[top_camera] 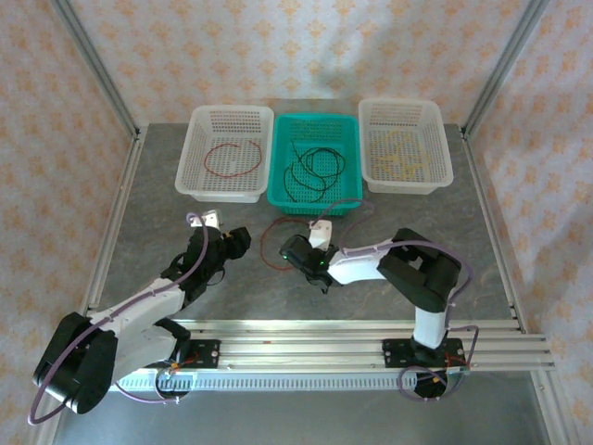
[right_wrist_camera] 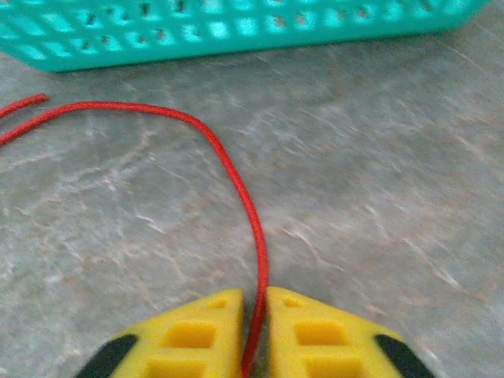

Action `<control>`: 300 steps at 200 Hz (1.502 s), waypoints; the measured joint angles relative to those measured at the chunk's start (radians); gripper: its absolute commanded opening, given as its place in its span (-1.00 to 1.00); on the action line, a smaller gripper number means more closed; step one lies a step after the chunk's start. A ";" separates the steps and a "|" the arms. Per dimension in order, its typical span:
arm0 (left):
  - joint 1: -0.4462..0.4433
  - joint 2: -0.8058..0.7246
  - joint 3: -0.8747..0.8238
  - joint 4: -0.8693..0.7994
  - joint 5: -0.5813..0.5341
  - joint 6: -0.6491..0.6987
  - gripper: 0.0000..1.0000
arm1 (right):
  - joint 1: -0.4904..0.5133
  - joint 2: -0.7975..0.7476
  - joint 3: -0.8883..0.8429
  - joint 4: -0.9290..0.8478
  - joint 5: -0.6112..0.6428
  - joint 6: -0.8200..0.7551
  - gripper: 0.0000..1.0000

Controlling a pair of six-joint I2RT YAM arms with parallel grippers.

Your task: Untangle the cables

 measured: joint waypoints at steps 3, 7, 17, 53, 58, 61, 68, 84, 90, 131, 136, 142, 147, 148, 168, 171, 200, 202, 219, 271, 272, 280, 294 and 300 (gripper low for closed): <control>0.000 0.002 0.003 0.000 0.003 0.005 0.18 | 0.000 -0.011 -0.010 -0.005 -0.002 0.001 -0.78; 0.000 0.005 0.008 0.000 0.006 0.009 0.18 | 0.000 -0.023 -0.020 -0.009 -0.003 0.005 -0.78; -0.001 0.011 0.023 0.001 0.020 0.018 0.19 | 0.000 -0.064 -0.047 -0.021 -0.003 0.008 -0.78; -0.025 0.035 0.068 0.029 0.058 0.050 0.20 | -0.006 -0.238 -0.113 -0.020 -0.022 0.002 -0.79; -0.029 0.040 0.072 0.037 0.069 0.053 0.20 | -0.010 -0.264 -0.120 -0.017 -0.027 -0.001 -0.79; -0.031 0.042 0.074 0.040 0.074 0.055 0.20 | -0.013 -0.279 -0.125 -0.013 -0.033 -0.001 -0.80; -0.037 0.049 0.077 0.050 0.090 0.062 0.20 | -0.023 -0.312 -0.135 -0.006 -0.044 -0.005 -0.80; -0.049 0.065 0.080 0.074 0.132 0.073 0.20 | -0.056 -0.390 -0.164 0.012 -0.079 -0.016 -0.82; -0.055 0.071 0.081 0.080 0.149 0.077 0.21 | -0.072 -0.417 -0.176 0.018 -0.097 -0.021 -0.82; -0.089 0.103 0.106 0.133 0.263 0.104 0.20 | -0.155 -0.565 -0.215 0.035 -0.228 -0.068 -0.82; -0.093 0.106 0.113 0.138 0.278 0.107 0.20 | -0.161 -0.578 -0.215 0.037 -0.245 -0.074 -0.82; -0.094 0.110 0.120 0.145 0.294 0.112 0.20 | -0.166 -0.592 -0.215 0.039 -0.263 -0.081 -0.82; -0.098 0.114 0.127 0.151 0.310 0.116 0.20 | -0.173 -0.604 -0.215 0.040 -0.282 -0.089 -0.82; -0.098 0.115 0.128 0.152 0.311 0.116 0.20 | -0.174 -0.605 -0.215 0.040 -0.284 -0.089 -0.82; -0.107 0.129 0.150 0.174 0.366 0.126 0.19 | -0.201 -0.640 -0.215 0.039 -0.350 -0.105 -0.83; -0.108 0.132 0.153 0.177 0.375 0.126 0.19 | -0.205 -0.645 -0.215 0.040 -0.360 -0.106 -0.83; -0.137 0.163 0.176 0.205 0.455 0.130 0.19 | -0.260 -0.684 -0.215 0.044 -0.452 -0.106 -0.84; -0.139 0.164 0.177 0.207 0.459 0.130 0.19 | -0.264 -0.686 -0.215 0.045 -0.460 -0.105 -0.84; -0.155 0.188 0.182 0.229 0.500 0.129 0.19 | -0.294 -0.697 -0.215 0.058 -0.512 -0.105 -0.84; -0.227 0.283 0.240 0.248 0.603 0.141 0.20 | -0.365 -0.713 -0.214 0.063 -0.633 -0.084 -0.90; -0.228 0.284 0.241 0.248 0.605 0.141 0.20 | -0.366 -0.713 -0.213 0.062 -0.635 -0.084 -0.90; -0.242 0.296 0.254 0.249 0.616 0.146 0.21 | -0.375 -0.713 -0.208 0.053 -0.645 -0.077 -0.92; -0.267 0.316 0.276 0.252 0.633 0.150 0.21 | -0.384 -0.709 -0.193 0.032 -0.657 -0.060 -0.94; -0.277 0.325 0.284 0.255 0.641 0.153 0.21 | -0.387 -0.705 -0.185 0.027 -0.661 -0.055 -0.94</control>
